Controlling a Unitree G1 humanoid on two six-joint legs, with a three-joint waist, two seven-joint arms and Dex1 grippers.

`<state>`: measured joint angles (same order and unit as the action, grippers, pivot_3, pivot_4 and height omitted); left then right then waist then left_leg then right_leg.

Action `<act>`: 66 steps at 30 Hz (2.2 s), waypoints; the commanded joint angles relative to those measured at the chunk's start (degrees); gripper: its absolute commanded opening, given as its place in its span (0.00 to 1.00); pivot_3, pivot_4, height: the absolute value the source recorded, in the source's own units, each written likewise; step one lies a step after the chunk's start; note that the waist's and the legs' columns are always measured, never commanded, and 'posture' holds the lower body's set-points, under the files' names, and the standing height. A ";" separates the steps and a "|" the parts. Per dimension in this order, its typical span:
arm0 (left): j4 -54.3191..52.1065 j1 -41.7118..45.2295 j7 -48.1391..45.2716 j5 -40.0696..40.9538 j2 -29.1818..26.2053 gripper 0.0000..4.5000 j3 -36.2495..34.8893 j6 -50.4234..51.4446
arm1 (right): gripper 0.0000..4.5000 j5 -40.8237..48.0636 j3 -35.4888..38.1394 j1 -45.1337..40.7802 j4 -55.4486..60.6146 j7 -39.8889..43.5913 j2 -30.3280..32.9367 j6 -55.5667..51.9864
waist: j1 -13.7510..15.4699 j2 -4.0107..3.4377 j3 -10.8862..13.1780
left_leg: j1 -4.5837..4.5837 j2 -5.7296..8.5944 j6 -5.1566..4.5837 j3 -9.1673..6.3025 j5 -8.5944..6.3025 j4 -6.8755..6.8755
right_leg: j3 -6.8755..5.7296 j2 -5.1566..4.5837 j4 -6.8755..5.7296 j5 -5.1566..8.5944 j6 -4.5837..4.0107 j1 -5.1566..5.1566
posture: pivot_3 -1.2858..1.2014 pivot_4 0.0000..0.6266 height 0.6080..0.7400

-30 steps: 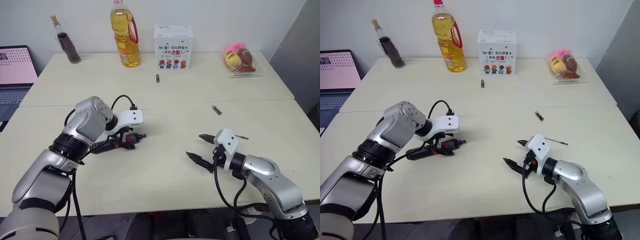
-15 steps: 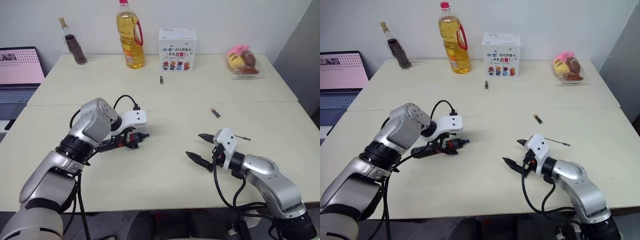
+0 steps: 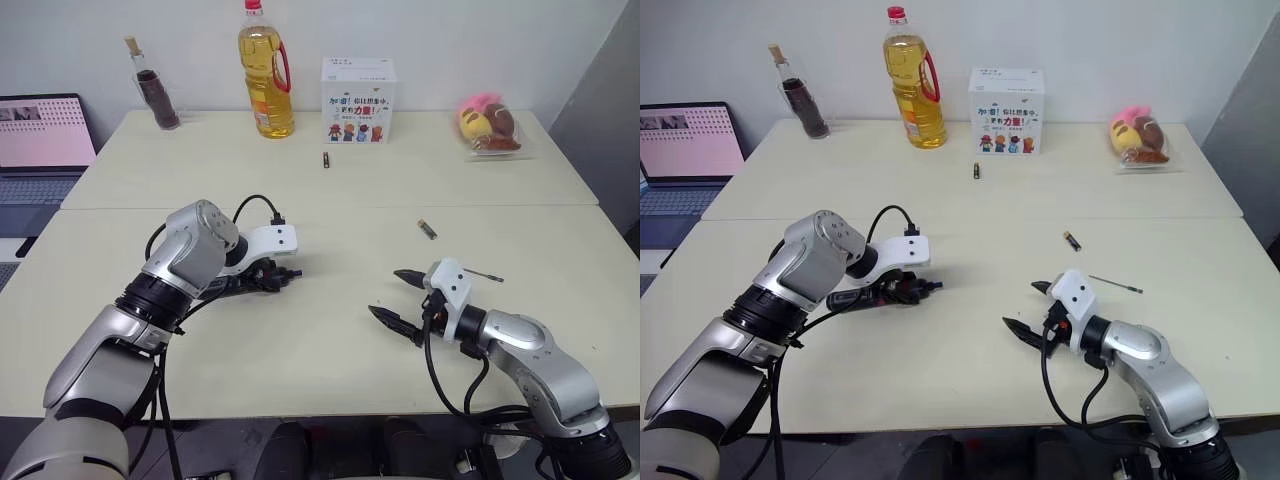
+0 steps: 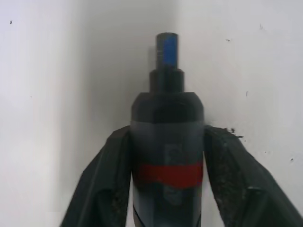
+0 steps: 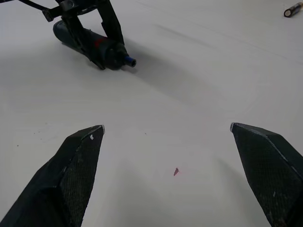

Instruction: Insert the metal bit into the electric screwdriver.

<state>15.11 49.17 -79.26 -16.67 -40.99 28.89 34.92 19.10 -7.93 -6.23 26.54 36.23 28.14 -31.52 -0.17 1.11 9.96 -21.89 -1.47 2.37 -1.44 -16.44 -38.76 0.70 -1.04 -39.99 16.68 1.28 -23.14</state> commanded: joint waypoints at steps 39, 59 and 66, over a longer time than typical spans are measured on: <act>-21.02 -20.98 40.00 30.60 38.63 0.37 -27.64 -22.73 | 1.00 -15.17 3.25 -20.48 -33.52 12.49 21.23 12.83 | -0.60 0.40 0.25 | -0.12 -0.04 0.00 0.10 -0.01 -0.08 | 0.19 -0.20 0.12 -0.08 0.09 -0.04 | 0.52 0.24 1.00; -22.87 -31.79 38.19 33.20 28.57 0.37 -24.62 -24.81 | 1.00 -21.04 -0.86 -24.02 -39.98 20.90 24.14 13.98 | -1.12 0.28 0.17 | -0.02 -0.09 -0.02 0.09 -0.02 -0.03 | 0.22 -0.10 0.10 -0.08 0.09 -0.05 | 0.52 0.24 1.00; -25.48 -33.30 37.49 35.06 25.61 0.37 -24.33 -22.81 | 1.00 -23.41 -3.88 -27.80 -43.74 23.68 23.14 15.10 | -1.59 0.24 0.15 | 0.00 -0.12 -0.02 0.08 -0.02 -0.01 | 0.22 -0.06 0.10 -0.08 0.08 -0.04 | 0.52 0.24 1.00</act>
<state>-9.23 17.23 -41.41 18.02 -14.15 4.76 10.86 -3.40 -11.45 -32.15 -16.80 58.59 51.08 -17.61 -1.75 1.35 10.12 -21.88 -1.59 2.35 -1.35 -16.46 -38.77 0.93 -1.10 -39.90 16.60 1.37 -23.18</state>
